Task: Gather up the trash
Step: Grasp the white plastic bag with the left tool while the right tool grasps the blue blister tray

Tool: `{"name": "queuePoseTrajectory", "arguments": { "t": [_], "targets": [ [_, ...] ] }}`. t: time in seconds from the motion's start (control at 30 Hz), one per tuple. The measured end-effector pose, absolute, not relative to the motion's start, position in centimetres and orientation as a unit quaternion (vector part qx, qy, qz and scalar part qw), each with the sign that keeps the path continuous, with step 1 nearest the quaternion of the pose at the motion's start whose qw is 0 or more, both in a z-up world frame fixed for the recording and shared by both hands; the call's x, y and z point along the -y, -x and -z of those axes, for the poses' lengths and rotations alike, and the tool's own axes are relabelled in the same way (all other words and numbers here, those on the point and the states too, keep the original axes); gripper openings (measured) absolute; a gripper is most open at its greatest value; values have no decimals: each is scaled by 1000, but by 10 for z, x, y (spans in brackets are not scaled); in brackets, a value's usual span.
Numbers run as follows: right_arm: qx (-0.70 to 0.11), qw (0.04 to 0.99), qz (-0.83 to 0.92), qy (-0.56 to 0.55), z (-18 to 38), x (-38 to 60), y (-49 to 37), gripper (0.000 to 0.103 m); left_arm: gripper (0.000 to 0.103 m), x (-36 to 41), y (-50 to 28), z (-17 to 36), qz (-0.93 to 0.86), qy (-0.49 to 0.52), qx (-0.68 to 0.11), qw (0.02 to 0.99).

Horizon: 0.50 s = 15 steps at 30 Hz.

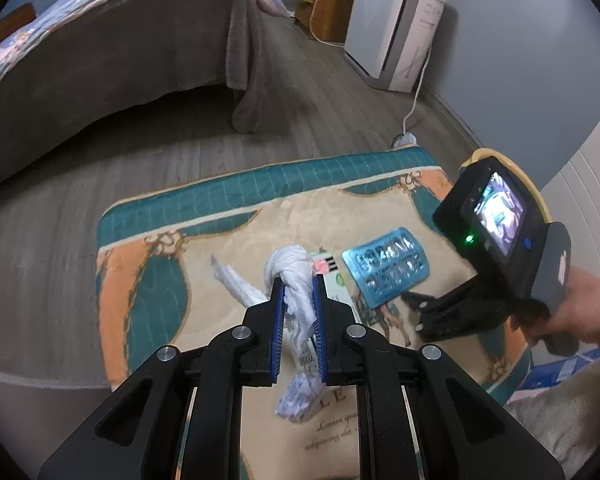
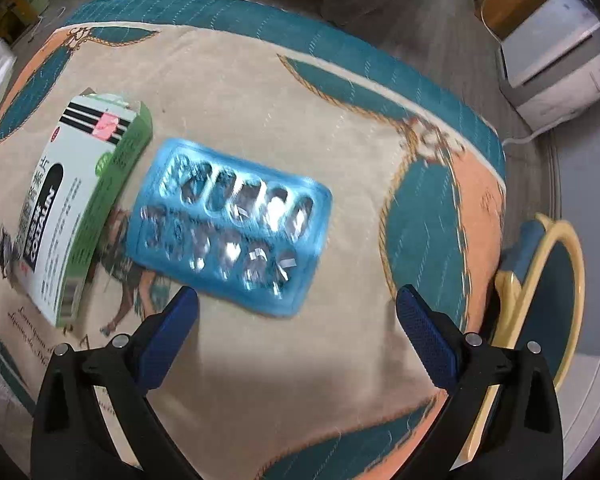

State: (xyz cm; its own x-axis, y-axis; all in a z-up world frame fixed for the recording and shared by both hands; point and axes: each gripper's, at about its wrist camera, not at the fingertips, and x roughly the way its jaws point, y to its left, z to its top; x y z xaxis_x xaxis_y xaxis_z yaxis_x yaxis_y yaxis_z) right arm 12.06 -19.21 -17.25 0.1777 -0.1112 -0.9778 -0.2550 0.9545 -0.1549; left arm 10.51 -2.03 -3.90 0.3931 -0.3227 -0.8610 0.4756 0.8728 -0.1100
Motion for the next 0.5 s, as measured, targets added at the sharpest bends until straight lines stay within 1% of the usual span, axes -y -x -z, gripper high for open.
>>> {"name": "queuePoseTrajectory", "arguments": {
  "t": [0.2, 0.37, 0.5],
  "targets": [
    [-625, 764, -75, 143, 173, 178, -138, 97, 15, 18, -126, 43, 253, -52, -496, 829],
    [-616, 772, -81, 138, 175, 173, -154, 97, 15, 14, -141, 61, 249, -47, -517, 818],
    [-622, 774, -84, 89, 177, 187, -167, 97, 15, 12, -149, 71, 242, -44, -531, 811]
  ]
}}
